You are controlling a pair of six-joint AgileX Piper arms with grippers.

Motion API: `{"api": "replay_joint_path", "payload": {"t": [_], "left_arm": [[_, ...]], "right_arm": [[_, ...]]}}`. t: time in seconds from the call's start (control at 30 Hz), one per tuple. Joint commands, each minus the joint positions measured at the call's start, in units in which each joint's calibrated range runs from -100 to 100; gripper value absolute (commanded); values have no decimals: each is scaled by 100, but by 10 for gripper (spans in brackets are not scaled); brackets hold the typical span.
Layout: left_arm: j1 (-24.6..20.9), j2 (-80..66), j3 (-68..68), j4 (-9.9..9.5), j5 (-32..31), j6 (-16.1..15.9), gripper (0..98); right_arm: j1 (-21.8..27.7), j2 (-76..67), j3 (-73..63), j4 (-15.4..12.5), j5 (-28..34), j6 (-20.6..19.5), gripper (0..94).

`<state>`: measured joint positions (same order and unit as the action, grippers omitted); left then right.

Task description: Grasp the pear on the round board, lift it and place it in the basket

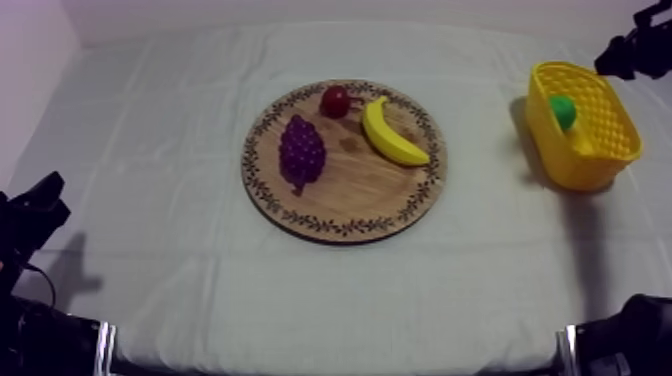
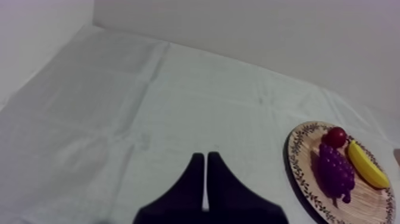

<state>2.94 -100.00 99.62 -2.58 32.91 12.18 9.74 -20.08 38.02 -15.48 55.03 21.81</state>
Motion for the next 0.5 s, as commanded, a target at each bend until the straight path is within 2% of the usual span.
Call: {"api": "replay_joint_path", "payload": {"t": [0.0, 0.1, 0.23, 0.47], "left_arm": [[-1, 0, 5, 1, -1, 1, 1], [-1, 0, 5, 1, -1, 1, 1], [-1, 0, 5, 1, -1, 1, 1], [-1, 0, 5, 1, -1, 1, 1]], "right_arm": [[-319, -1330, 604, 272, -392, -804, 236], [-540, -2277, 1294, 557, -729, -1287, 137], [-625, -3326, 2156, 898, -1088, -1720, 57], [-703, -4699, 3738, 1256, -1761, -1984, 9]]}}
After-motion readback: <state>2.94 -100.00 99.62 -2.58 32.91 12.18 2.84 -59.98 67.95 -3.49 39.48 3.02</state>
